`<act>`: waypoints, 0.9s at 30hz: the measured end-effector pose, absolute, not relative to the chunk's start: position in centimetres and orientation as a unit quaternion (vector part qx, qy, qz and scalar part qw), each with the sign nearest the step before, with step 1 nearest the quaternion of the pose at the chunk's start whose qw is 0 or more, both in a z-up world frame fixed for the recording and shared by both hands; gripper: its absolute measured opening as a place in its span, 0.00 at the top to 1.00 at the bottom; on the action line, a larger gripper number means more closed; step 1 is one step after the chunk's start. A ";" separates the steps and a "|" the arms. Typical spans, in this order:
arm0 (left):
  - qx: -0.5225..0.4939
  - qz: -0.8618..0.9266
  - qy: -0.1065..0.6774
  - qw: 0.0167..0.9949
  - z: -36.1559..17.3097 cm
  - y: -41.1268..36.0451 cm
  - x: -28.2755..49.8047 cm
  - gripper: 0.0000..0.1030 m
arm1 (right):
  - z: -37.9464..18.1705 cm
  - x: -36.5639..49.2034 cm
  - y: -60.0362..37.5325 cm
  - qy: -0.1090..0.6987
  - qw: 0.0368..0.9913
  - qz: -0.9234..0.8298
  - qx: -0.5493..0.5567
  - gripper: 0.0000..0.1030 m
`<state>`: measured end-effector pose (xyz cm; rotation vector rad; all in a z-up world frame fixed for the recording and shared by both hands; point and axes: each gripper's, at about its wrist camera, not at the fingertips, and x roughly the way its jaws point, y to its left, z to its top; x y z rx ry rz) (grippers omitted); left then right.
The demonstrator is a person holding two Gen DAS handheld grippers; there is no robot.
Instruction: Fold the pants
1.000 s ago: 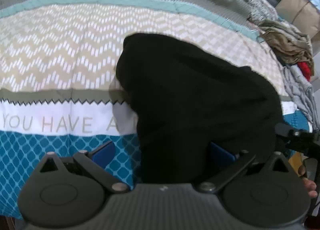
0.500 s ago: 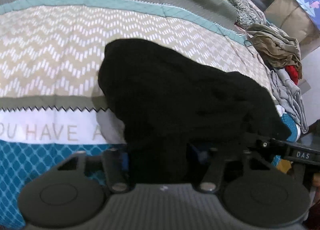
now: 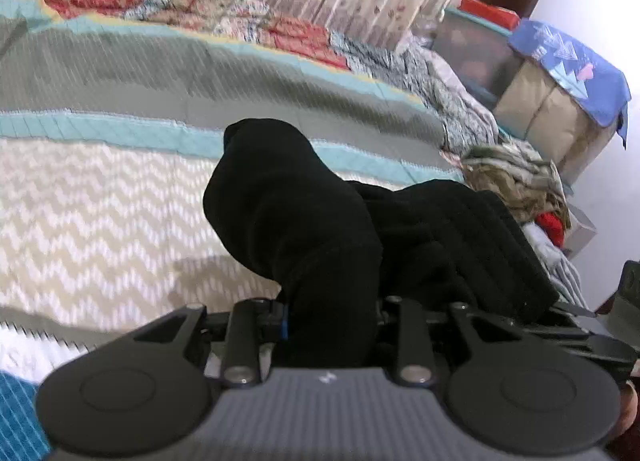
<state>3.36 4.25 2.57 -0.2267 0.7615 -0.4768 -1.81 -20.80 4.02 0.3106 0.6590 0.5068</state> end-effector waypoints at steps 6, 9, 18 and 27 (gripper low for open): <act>-0.075 -0.213 0.332 0.916 5.2 3.6 7.9 0.74 | 5.4 3.0 -19.3 0.277 0.922 0.252 0.103 0.53; -0.052 -0.204 0.307 0.928 6.4 2.5 11.1 0.74 | 6.2 6.4 -18.9 0.255 0.930 0.251 0.084 0.53; -0.022 -0.155 0.285 0.946 3.2 1.4 23.9 0.73 | 2.6 17.8 -18.5 0.241 0.941 0.216 0.096 0.53; -0.004 -0.041 0.379 0.924 -8.2 1.7 32.3 0.38 | -8.9 26.2 -18.7 0.367 0.902 0.098 0.207 0.26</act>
